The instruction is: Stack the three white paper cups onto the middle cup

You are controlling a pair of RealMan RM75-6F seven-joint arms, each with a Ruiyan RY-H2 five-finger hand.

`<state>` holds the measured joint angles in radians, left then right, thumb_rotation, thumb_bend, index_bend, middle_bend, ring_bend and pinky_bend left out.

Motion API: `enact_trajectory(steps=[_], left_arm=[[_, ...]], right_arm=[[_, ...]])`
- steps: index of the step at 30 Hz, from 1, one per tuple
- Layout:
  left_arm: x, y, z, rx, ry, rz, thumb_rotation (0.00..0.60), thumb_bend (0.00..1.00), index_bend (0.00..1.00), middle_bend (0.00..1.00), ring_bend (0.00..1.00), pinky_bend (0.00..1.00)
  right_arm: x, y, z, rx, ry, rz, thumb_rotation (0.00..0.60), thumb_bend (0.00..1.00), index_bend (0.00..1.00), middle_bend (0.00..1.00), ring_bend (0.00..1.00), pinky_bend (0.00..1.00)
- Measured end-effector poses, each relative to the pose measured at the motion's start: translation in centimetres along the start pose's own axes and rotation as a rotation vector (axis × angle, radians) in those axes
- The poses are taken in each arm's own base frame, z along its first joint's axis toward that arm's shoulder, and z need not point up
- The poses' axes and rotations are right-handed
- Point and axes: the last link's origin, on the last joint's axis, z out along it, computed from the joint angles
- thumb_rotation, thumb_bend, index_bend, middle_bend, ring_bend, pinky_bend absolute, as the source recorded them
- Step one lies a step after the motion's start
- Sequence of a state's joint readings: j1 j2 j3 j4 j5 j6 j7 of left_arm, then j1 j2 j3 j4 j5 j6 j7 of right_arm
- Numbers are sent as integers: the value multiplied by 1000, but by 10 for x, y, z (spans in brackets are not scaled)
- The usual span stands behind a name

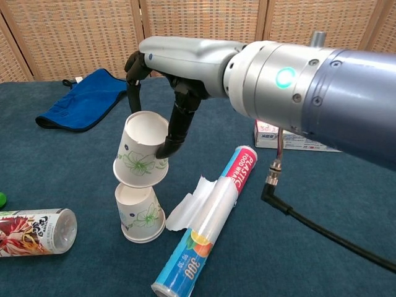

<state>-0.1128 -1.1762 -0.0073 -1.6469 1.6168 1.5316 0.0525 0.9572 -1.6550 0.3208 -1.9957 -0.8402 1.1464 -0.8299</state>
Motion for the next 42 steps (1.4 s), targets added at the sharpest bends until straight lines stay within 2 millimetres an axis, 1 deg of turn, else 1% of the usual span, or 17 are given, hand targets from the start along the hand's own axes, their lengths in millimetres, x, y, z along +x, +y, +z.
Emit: enact_trajectory(steps=[3,8,17,35,42], left_arm=[[1,1,0,-10,6,0,600,188,124,0,0,0],[2,2,-2,-16,8,-4,600,188,124,0,0,0],[2,3,-2,-16,5,-2,600,188,124,0,0,0],[2,2,-2,-13,6,-2,600,188,124,0,0,0],[2,2,-2,-14,5,-2,600,188,124,0,0,0]], right_arm=[[-2,-9,-1,8,-8,-1,600,152,633,157,44,170],[-6,-14,-2,10,-16,-3,600,152,633,157,44,170],[-14,-10,2,-5,-23,5,600,152,633,155,44,170],[-24,-4,3,-22,-57,3,600,153,637,155,45,170],[-26,-6,3,-18,-61,14,600,152,636,155,45,170]])
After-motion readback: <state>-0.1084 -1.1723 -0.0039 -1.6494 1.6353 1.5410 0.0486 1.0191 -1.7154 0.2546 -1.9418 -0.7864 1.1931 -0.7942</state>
